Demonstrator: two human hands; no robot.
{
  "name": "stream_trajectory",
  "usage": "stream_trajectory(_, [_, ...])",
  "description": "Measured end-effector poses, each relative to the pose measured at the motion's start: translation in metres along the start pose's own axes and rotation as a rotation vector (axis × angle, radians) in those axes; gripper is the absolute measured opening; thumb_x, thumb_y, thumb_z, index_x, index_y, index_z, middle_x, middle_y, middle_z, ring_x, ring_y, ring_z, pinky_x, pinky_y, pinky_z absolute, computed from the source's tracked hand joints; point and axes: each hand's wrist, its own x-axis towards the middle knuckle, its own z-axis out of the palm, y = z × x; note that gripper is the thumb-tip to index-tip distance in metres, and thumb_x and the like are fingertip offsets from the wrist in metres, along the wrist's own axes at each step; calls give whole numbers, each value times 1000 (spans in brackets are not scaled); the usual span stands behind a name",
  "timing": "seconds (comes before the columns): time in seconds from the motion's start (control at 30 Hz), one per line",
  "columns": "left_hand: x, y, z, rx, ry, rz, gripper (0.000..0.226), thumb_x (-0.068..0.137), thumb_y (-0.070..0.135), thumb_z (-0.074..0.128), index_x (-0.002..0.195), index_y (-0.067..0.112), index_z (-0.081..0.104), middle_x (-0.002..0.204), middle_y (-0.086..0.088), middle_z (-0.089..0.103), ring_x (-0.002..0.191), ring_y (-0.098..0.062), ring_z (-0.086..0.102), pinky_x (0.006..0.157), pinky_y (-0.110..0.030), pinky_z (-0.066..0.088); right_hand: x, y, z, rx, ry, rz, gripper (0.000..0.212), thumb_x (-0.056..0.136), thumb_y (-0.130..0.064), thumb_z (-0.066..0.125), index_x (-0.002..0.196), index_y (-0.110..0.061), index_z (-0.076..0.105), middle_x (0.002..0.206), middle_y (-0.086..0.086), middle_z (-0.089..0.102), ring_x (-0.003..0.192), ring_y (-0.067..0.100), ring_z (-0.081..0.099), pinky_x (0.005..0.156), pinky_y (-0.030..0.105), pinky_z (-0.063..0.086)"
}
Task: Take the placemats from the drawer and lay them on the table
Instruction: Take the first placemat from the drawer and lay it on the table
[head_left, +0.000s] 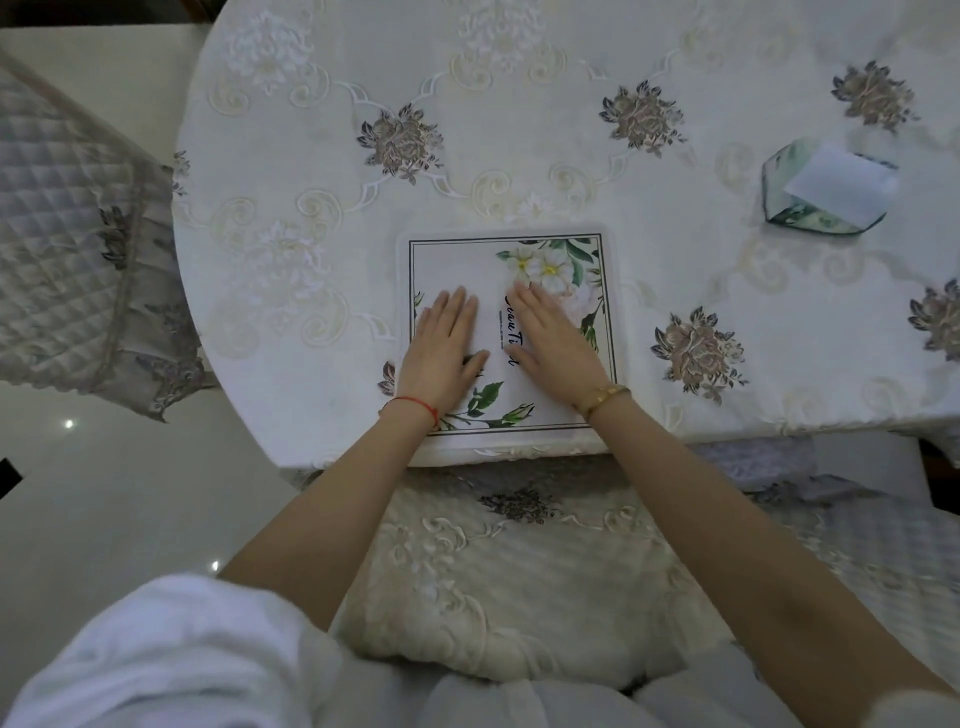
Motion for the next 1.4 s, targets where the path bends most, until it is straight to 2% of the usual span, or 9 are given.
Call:
stream_trajectory(0.13, [10,-8,3,29,-8,11,70,98,48,40,153,14,14,161,-6,10,149,-23,5,122,-41,9,13,12,3,-7,-45,-10,74,96,-43,47,152,-11,12,161,4,8,148,18,3,121,40,10])
stream_trajectory(0.37, [-4,-35,3,36,52,-16,70,96,52,40,152,16,18,161,-3,15,148,-21,11,121,-40,11,-17,54,-9,52,66,63,71,96,-49,45,152,-17,17,160,-1,14,148,12,6,121,35,10])
stream_trajectory(0.53, [1,-44,-6,48,79,-31,68,98,46,41,151,10,20,160,-8,16,149,-23,10,122,-39,5,-22,69,-19,117,191,240,67,96,-40,50,151,-15,22,159,0,19,148,18,7,120,38,15])
stream_trajectory(0.63, [29,-38,-16,5,77,-15,66,98,41,41,152,10,18,160,-8,14,149,-24,8,122,-38,3,8,57,-23,122,167,134,65,97,-39,48,151,-13,23,159,4,18,148,21,6,121,39,12])
stream_trajectory(0.83, [91,-21,-19,62,-26,54,67,99,45,36,153,13,13,162,-5,10,149,-22,4,122,-39,4,91,27,-21,58,-23,-40,68,97,-38,49,151,-11,18,160,6,12,148,23,4,121,39,9])
stream_trajectory(0.97, [94,-32,-18,74,-6,50,67,98,48,37,153,15,16,161,-4,13,149,-21,7,122,-41,8,94,40,-27,40,-10,-68,71,95,-42,50,151,-14,19,160,3,14,148,21,7,121,39,9])
stream_trajectory(1.13, [76,-50,-18,57,52,-68,72,98,51,34,153,11,10,161,-5,9,149,-21,5,122,-39,6,59,71,-33,74,68,81,75,94,-47,49,152,-14,14,160,2,12,148,18,6,118,27,0])
stream_trajectory(1.27, [55,-61,-20,14,82,-124,72,99,48,36,153,8,9,161,-7,8,149,-22,5,122,-36,5,28,89,-34,79,102,202,76,95,-50,45,152,-13,13,160,2,11,148,17,6,120,33,3])
stream_trajectory(1.4, [28,-61,-20,6,84,-114,67,101,39,39,152,5,12,161,-9,9,149,-23,6,121,-33,1,-6,87,-28,25,107,238,67,100,-39,41,152,-10,11,161,5,8,148,21,5,120,32,1])
